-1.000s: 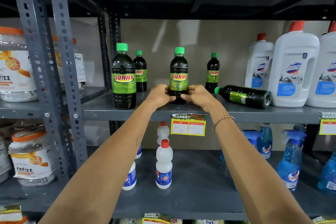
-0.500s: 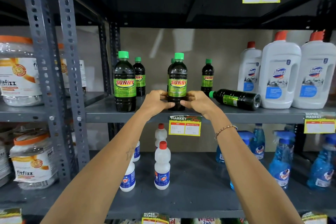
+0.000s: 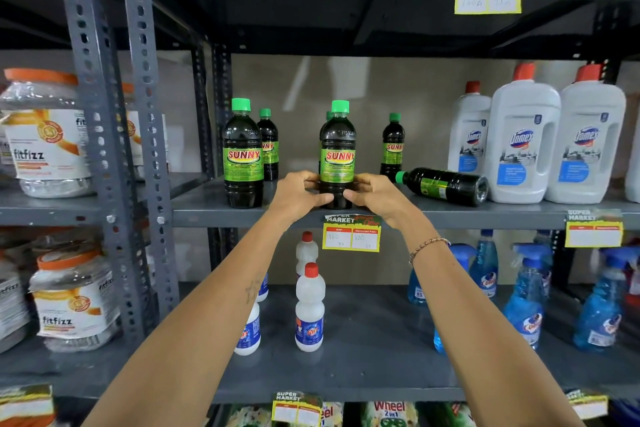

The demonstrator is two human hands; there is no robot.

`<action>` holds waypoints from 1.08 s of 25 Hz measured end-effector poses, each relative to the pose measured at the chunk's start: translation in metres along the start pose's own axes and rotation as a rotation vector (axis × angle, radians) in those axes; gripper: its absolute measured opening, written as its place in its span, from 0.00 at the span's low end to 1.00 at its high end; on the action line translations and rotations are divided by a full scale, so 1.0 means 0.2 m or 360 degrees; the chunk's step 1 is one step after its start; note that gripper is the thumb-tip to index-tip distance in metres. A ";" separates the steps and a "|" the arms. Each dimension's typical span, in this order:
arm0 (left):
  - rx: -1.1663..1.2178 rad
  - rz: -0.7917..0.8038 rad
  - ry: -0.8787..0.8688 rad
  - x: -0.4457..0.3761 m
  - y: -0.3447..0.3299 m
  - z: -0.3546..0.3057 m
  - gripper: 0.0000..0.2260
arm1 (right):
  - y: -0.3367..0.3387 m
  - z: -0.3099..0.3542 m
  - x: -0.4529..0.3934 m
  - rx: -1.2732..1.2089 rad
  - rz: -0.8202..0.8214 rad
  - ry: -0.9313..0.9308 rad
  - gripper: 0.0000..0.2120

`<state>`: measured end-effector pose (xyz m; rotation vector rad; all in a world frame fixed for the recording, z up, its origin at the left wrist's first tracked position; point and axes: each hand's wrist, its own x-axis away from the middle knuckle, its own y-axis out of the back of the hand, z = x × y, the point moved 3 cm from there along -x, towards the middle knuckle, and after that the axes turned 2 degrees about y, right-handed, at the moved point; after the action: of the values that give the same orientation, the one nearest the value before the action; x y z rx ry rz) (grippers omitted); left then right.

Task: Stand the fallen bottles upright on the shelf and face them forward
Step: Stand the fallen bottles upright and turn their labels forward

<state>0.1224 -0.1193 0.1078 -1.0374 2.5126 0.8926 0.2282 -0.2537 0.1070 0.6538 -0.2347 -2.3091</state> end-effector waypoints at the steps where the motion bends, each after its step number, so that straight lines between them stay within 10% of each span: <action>1: 0.0008 -0.0004 0.0004 0.00 0.00 0.00 0.21 | 0.00 0.00 0.00 -0.0003 0.0000 0.0003 0.20; 17: 0.0127 -0.0036 -0.0056 0.07 0.01 0.01 0.21 | 0.00 -0.01 0.00 0.0008 0.0024 0.0022 0.21; 21: -0.0082 -0.0575 -0.0595 0.17 0.00 -0.03 0.09 | 0.08 0.00 0.04 0.0128 -0.0119 -0.0033 0.21; 27: -0.0621 -0.0552 -0.1161 0.19 -0.40 -0.25 0.10 | 0.50 0.05 0.11 0.0631 -0.0741 0.0122 0.11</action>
<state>0.1511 -0.2170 0.0937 -0.9709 1.5454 1.3696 0.2696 -0.3421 0.1412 1.0872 -0.5639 -2.6976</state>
